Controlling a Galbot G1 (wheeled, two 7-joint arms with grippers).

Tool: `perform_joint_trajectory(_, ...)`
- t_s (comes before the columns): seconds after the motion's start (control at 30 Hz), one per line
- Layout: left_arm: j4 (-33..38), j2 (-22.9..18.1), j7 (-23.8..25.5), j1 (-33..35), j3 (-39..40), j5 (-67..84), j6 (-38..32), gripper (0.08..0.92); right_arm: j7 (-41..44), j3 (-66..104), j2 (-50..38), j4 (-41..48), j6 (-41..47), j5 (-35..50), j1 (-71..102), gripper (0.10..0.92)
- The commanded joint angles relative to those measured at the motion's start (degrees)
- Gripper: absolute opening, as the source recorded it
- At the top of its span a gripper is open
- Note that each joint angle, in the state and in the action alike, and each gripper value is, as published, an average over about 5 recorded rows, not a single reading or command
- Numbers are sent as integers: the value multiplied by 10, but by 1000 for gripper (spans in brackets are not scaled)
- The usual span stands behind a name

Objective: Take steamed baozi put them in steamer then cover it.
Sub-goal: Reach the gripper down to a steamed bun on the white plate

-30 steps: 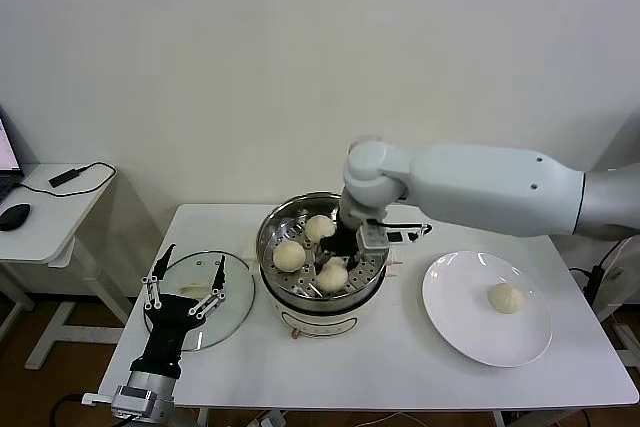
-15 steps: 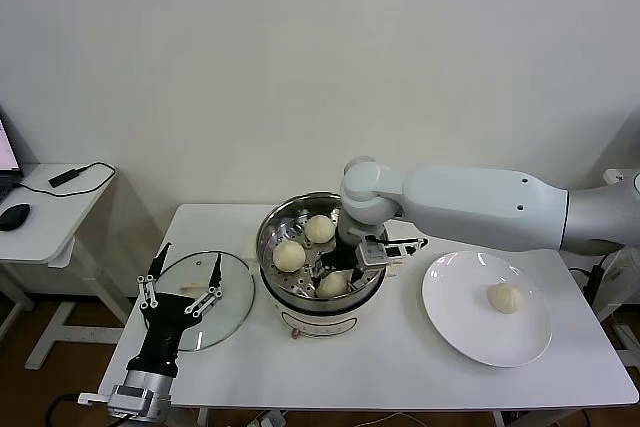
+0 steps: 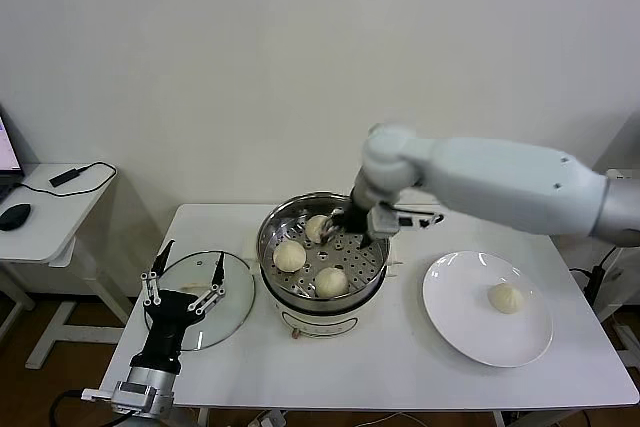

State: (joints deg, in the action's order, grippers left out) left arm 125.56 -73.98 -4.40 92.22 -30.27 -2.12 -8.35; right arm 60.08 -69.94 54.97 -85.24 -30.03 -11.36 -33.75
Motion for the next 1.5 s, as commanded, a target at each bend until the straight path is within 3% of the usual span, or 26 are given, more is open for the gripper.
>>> perform_joint_trajectory(0.03,-3,3,0,-2,3,0,1,823,99,12,-154,104,243,303,-55,823)
perform_joint_trajectory(0.2,-5,5,-1,-6,7,0,6,823,127,-15,-213,177,287,331,-35,823)
perform_joint_trajectory(0.57,-3,7,-5,-9,4,0,16,823,72,-9,-298,208,285,245,134,823)
perform_joint_trajectory(1.03,1,3,-7,1,3,-1,14,823,-34,51,-258,233,301,210,246,823)
perform_joint_trajectory(1.5,0,0,-7,8,1,-1,11,823,-40,97,-220,284,306,191,294,823)
